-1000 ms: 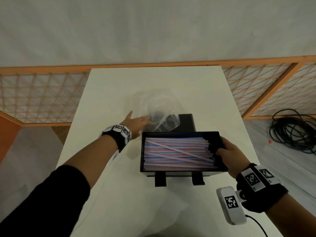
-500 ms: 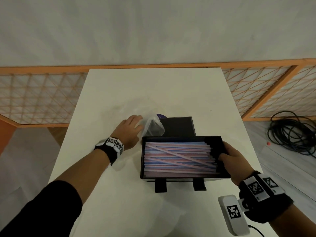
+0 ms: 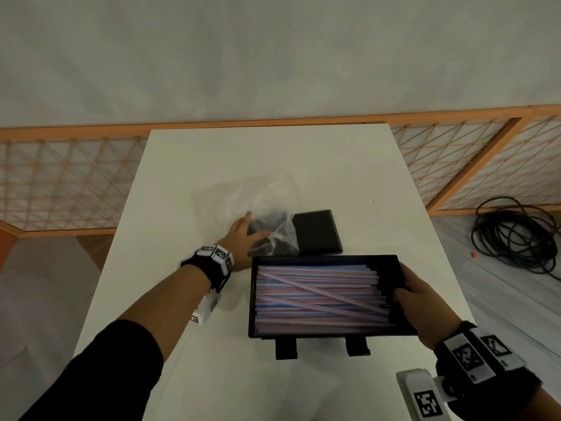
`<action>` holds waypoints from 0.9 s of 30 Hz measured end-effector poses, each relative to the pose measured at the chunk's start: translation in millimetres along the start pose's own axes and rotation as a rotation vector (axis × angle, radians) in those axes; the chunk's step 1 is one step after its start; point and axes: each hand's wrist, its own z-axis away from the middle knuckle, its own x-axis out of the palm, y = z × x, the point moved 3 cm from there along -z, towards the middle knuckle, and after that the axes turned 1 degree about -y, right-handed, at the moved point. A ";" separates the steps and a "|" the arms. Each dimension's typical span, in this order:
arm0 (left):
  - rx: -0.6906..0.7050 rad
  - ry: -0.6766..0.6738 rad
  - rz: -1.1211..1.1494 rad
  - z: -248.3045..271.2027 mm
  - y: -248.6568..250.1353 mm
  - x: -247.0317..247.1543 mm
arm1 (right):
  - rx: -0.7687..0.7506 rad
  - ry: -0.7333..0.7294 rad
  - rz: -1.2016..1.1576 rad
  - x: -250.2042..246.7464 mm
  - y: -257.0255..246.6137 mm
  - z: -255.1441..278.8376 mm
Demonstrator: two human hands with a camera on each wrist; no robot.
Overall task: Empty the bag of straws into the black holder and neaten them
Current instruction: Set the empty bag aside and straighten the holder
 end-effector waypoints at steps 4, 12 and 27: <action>0.028 -0.065 0.129 -2.9 -20.7 2.3 | 0.013 0.031 -0.052 4.6 1.5 -0.8; 0.038 -0.025 0.357 -22.3 -20.5 -6.2 | -0.017 0.009 -0.068 34.8 -15.7 -14.2; -0.038 -0.022 0.445 -14.5 -3.6 -15.2 | -0.036 0.072 -0.066 36.8 -13.9 -6.1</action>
